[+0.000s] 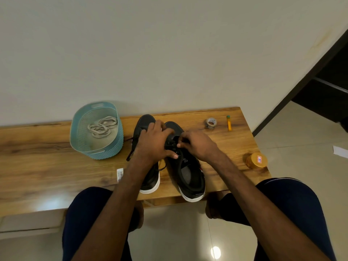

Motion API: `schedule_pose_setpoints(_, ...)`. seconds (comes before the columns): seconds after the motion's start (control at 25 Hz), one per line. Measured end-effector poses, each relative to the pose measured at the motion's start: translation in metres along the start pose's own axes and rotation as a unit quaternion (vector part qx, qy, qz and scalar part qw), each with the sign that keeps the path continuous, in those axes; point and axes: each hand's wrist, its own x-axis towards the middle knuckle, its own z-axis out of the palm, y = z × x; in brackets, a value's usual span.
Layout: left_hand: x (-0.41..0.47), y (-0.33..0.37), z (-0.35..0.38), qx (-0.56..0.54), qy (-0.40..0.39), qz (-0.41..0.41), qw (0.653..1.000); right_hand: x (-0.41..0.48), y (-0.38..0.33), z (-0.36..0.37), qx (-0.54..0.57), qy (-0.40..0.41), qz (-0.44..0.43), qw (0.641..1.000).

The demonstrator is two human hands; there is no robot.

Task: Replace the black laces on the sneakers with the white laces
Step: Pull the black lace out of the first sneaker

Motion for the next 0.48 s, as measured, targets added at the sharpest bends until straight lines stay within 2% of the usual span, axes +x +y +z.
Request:
schedule_pose_setpoints(0.08,0.002,0.01,0.01,-0.024,-0.056,0.027,0.998,-0.002,-0.004,0.003,0.064,0.006,0.026,0.998)
schedule_pose_setpoints(0.12,0.003,0.012,0.013,-0.025,-0.072,0.032,0.997,-0.002,-0.003,0.002,0.152,0.025,0.056,0.986)
schedule_pose_setpoints(0.16,0.004,0.011,0.014,-0.028,-0.079,0.032,0.996,-0.004,-0.004,-0.002,0.283,0.059,0.105,0.951)
schedule_pose_setpoints(0.2,0.005,0.01,0.014,-0.032,-0.08,0.028,0.996,-0.007,-0.004,-0.006,0.411,0.097,0.156,0.893)
schedule_pose_setpoints(0.24,0.005,0.009,0.014,-0.036,-0.08,0.023,0.996,-0.009,-0.001,-0.011,0.483,0.137,0.198,0.842)
schedule_pose_setpoints(0.28,0.005,0.008,0.015,-0.039,-0.084,0.021,0.995,-0.011,0.007,-0.015,0.471,0.172,0.224,0.836)
schedule_pose_setpoints(0.32,0.004,0.008,0.016,-0.041,-0.091,0.022,0.995,-0.011,0.016,-0.019,0.371,0.194,0.227,0.879)
schedule_pose_setpoints(0.36,0.004,0.009,0.018,-0.042,-0.098,0.025,0.994,-0.013,0.025,-0.022,0.222,0.19,0.218,0.931)
schedule_pose_setpoints(0.4,0.003,0.01,0.021,-0.042,-0.101,0.026,0.994,-0.014,0.03,-0.022,0.094,0.18,0.196,0.959)
schedule_pose_setpoints(0.44,0.002,0.011,0.023,-0.044,-0.101,0.025,0.994,-0.013,0.029,-0.021,0.041,0.169,0.154,0.973)
schedule_pose_setpoints(0.48,0.002,0.01,0.025,-0.05,-0.099,0.022,0.994,-0.012,0.024,-0.019,0.048,0.15,0.103,0.982)
